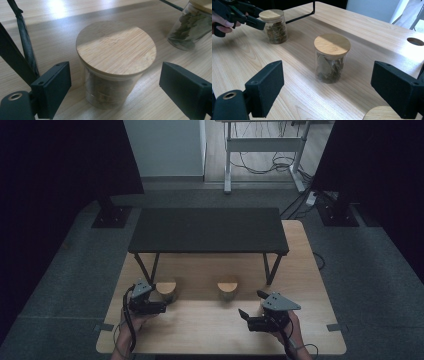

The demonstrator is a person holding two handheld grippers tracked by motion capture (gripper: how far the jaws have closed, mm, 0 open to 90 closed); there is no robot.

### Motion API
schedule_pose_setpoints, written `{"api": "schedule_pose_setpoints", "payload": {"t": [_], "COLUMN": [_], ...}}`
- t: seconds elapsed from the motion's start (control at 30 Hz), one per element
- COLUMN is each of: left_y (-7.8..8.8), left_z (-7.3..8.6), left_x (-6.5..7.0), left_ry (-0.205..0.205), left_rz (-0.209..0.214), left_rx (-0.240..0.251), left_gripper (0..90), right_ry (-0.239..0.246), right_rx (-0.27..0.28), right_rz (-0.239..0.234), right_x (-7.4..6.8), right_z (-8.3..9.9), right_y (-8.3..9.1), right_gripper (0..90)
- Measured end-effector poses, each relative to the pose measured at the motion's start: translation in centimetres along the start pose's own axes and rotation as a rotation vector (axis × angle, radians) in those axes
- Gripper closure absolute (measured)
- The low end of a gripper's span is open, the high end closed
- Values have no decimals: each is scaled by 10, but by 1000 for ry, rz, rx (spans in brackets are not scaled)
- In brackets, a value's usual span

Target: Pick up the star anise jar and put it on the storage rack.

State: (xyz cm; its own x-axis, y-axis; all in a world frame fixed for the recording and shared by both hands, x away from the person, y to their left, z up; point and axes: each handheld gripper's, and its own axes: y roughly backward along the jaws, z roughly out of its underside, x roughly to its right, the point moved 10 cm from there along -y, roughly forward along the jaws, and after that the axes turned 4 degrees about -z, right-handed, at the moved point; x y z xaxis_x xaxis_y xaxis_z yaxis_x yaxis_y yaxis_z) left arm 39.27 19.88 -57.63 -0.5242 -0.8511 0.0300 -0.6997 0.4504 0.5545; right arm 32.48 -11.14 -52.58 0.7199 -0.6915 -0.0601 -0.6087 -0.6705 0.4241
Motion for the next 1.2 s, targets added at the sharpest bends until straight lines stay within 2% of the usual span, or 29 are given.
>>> {"api": "schedule_pose_setpoints", "payload": {"t": [0.07, 0.17, 0.37, 0.5, 0.7, 0.87, 1.03, 1.2], "left_y": [-2, -5, -13, -19, -27, -35, -35, -36], "left_z": [0, -1, 1, 2, 2, 5, 3, 3], "left_x": [1, 3, 2, 3, 3, -2, -2, -2], "left_ry": [-7, 3, 12, 12, 1, -13, -6, -17], "left_rz": [4, 27, 19, 29, 3, -60, -59, -68], "left_rx": [0, 7, 4, -4, -11, -34, -19, -10], "left_gripper": [101, 100, 100, 100, 102, 181, 236, 244], "right_ry": [-2, 1, 17, 23, 24, 26, 33, 33], "right_rx": [-1, 7, 27, 30, 22, 16, 7, -4], "right_rz": [0, -1, 6, 14, 21, 25, 25, 26], "right_x": [0, 0, -3, -4, -4, -4, -6, -7], "right_z": [0, 0, -5, -6, -5, -5, -4, -2], "right_y": [0, 0, 2, 2, 2, 1, 0, -2], "right_gripper": [107, 109, 110, 112, 112, 112, 112, 112]}}
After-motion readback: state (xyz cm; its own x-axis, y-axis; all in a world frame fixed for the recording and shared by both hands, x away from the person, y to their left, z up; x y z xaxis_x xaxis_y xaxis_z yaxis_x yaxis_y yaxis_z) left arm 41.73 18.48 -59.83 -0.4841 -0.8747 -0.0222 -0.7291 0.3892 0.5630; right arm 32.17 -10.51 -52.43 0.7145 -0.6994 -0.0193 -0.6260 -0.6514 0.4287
